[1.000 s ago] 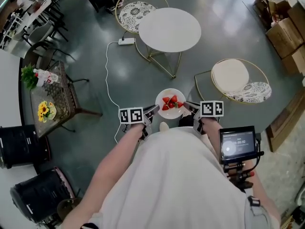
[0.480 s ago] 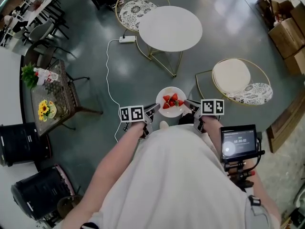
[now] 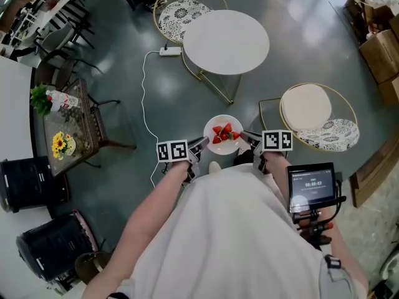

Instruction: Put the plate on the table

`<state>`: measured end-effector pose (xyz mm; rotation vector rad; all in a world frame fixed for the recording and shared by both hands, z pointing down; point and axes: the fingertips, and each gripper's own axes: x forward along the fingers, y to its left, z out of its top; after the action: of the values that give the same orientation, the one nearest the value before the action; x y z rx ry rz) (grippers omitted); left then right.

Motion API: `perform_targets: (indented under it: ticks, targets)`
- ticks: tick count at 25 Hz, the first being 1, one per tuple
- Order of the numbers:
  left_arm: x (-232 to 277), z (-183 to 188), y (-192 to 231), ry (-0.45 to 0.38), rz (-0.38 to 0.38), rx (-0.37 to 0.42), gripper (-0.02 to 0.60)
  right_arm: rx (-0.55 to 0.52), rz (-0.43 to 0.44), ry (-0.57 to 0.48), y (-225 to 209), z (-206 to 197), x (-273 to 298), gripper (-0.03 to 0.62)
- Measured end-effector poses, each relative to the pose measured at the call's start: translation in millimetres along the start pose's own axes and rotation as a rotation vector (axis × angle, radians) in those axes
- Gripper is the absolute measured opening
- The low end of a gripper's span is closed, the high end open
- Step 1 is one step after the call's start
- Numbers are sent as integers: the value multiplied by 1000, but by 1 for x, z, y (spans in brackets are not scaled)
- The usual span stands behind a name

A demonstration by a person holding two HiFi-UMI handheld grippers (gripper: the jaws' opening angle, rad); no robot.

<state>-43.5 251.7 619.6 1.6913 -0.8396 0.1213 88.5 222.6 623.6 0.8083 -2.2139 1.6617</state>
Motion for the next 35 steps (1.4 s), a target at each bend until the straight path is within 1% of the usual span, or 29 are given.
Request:
perform_targets:
  ticks: [7, 10, 13, 15, 23, 29, 31, 34, 35]
  targets:
    - [16, 32, 3, -36, 27, -27, 12, -25, 36, 47, -7, 39, 14, 26]
    - [33, 57, 2, -50, 50, -41, 12, -32, 50, 75, -18, 71, 23, 26]
    - [56, 84, -8, -48, 74, -51, 12, -26, 66, 99, -31, 108, 23, 26]
    - [62, 94, -13, -51, 83, -55, 12, -29, 77, 112, -35, 121, 23, 26]
    - [58, 94, -7, -103, 85, -54, 12, -82, 93, 144, -32, 123, 32, 26]
    - [62, 90, 3, -117, 81, -48, 12, -102, 101, 139, -39, 118, 37, 26]
    - [73, 98, -5, -118, 81, -51, 12, -101, 103, 136, -43, 131, 31, 26]
    - [96, 112, -29, -123, 88, -66, 12, -94, 106, 144, -53, 159, 11, 26]
    - [98, 113, -31, -123, 90, -70, 12, -91, 107, 148, -55, 161, 10, 26]
